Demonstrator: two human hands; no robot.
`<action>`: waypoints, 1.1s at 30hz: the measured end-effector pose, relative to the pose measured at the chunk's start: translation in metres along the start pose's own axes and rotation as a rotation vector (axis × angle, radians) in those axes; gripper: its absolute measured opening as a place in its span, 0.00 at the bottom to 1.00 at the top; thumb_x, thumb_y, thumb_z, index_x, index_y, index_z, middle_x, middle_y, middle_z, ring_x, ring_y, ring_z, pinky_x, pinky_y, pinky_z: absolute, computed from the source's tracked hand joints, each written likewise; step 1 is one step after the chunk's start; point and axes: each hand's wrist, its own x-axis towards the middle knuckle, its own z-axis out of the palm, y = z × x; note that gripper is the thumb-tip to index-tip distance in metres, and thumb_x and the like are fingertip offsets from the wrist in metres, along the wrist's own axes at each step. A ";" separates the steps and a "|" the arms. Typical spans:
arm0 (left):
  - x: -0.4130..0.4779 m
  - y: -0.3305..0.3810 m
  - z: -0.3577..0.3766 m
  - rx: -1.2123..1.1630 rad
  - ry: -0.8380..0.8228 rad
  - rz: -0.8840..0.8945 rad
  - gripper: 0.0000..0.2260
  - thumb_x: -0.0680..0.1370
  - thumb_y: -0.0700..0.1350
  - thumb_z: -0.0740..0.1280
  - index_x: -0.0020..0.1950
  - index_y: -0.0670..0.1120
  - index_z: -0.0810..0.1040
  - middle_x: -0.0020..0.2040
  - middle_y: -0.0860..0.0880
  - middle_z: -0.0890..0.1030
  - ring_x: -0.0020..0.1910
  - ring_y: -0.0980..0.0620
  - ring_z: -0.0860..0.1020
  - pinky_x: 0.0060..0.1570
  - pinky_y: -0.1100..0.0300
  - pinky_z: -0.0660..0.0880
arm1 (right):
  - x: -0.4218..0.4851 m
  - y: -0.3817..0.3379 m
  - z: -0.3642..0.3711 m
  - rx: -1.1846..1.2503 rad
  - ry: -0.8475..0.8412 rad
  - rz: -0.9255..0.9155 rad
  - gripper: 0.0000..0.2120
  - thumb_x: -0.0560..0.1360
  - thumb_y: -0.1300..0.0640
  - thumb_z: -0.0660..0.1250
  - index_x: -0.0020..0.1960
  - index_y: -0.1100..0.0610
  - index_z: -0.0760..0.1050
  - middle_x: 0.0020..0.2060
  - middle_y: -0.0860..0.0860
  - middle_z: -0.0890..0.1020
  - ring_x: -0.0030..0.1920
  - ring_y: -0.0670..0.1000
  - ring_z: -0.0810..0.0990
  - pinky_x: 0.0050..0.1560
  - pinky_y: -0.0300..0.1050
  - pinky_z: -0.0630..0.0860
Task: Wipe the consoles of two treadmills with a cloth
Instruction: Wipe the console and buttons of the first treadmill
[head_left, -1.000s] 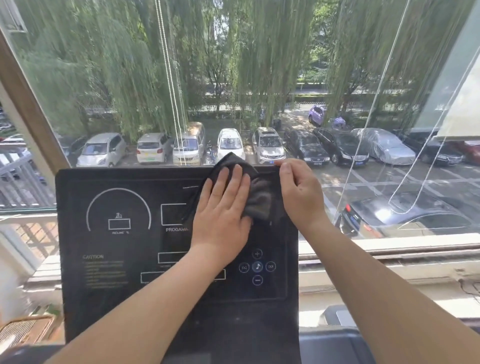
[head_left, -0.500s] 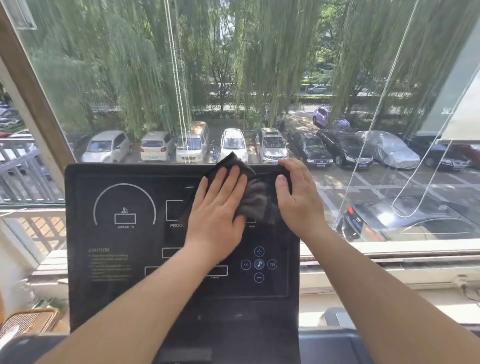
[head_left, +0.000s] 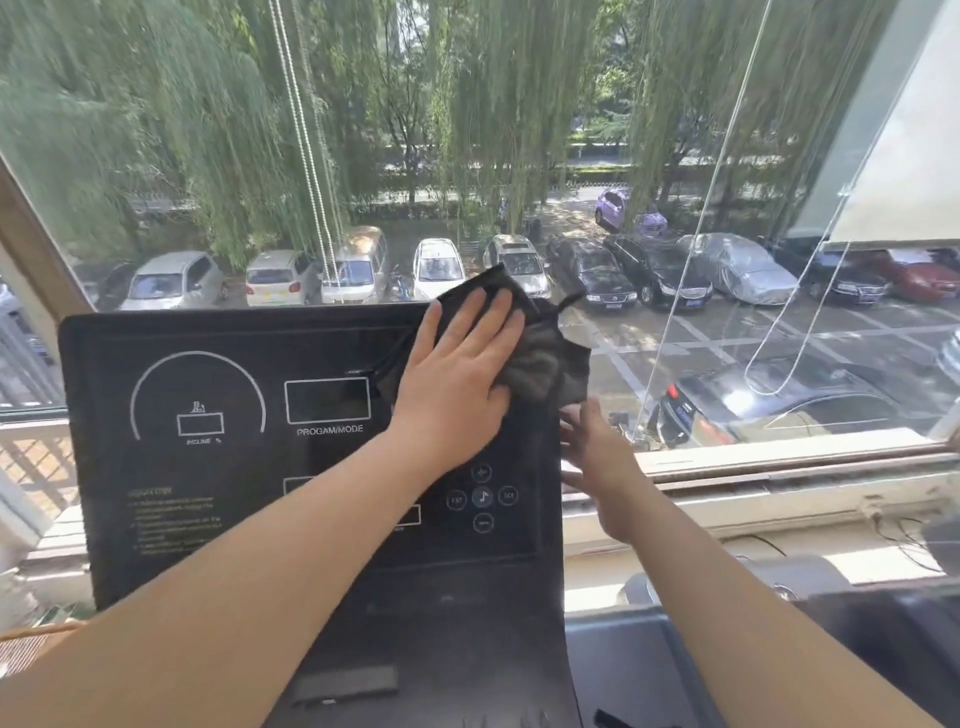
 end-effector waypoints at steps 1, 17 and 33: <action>0.004 0.009 0.003 -0.002 0.007 -0.032 0.32 0.81 0.50 0.61 0.84 0.52 0.54 0.85 0.54 0.51 0.84 0.51 0.45 0.81 0.44 0.39 | -0.001 0.000 0.001 0.008 0.008 -0.008 0.30 0.86 0.37 0.43 0.65 0.50 0.80 0.59 0.52 0.86 0.56 0.50 0.83 0.50 0.48 0.76; -0.086 -0.033 0.024 0.105 -0.155 0.571 0.30 0.76 0.49 0.62 0.80 0.48 0.68 0.82 0.50 0.64 0.82 0.48 0.59 0.81 0.42 0.52 | -0.012 0.031 0.009 -0.090 0.048 -0.151 0.19 0.87 0.46 0.54 0.47 0.52 0.78 0.41 0.43 0.83 0.45 0.46 0.77 0.49 0.45 0.74; -0.140 0.023 0.056 0.041 -0.176 0.410 0.34 0.74 0.49 0.71 0.80 0.49 0.66 0.82 0.50 0.63 0.82 0.47 0.58 0.80 0.44 0.47 | -0.008 0.030 0.004 0.092 0.017 -0.063 0.14 0.85 0.49 0.62 0.53 0.53 0.85 0.55 0.57 0.87 0.54 0.57 0.84 0.61 0.57 0.79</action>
